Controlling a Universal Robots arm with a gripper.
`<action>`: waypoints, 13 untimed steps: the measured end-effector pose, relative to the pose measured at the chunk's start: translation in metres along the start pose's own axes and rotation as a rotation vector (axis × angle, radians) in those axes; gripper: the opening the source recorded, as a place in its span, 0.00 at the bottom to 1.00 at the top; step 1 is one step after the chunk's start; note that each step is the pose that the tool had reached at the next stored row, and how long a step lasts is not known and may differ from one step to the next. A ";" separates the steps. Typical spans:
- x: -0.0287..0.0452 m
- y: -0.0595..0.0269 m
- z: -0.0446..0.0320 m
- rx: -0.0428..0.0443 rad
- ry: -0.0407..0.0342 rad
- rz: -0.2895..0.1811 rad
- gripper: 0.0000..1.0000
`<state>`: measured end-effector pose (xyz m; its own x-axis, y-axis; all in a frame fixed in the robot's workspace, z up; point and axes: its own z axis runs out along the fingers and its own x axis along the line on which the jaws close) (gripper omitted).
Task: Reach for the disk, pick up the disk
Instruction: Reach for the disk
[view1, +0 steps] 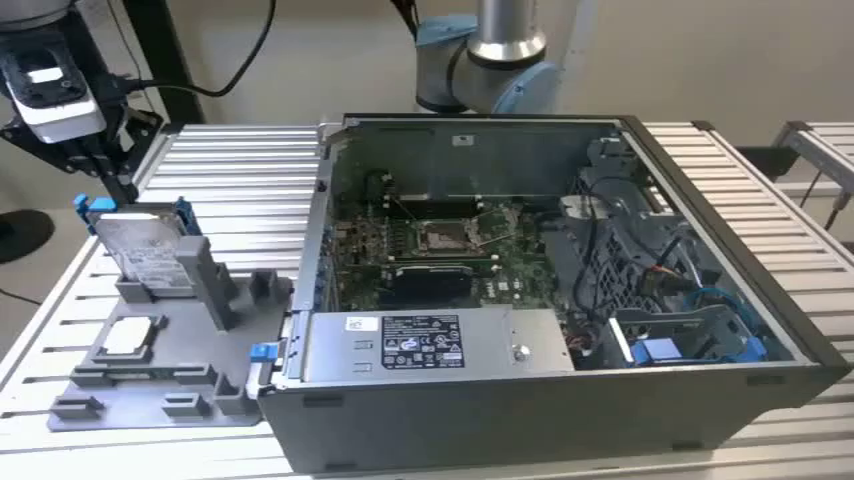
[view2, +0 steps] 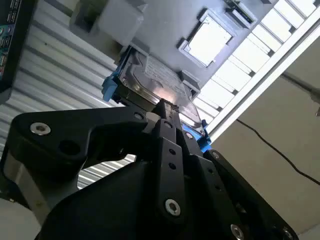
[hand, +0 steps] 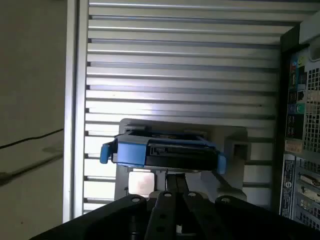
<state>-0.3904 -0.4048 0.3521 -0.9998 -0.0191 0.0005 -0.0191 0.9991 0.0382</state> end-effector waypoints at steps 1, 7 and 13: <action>0.0000 0.0000 0.0000 0.0000 0.0000 0.000 0.00; 0.0000 0.0000 0.0000 0.0000 0.0000 0.000 0.00; 0.0000 0.0002 0.0000 0.0000 0.0001 0.000 0.00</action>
<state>-0.3904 -0.4047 0.3521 -0.9998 -0.0192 0.0006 -0.0191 0.9991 0.0382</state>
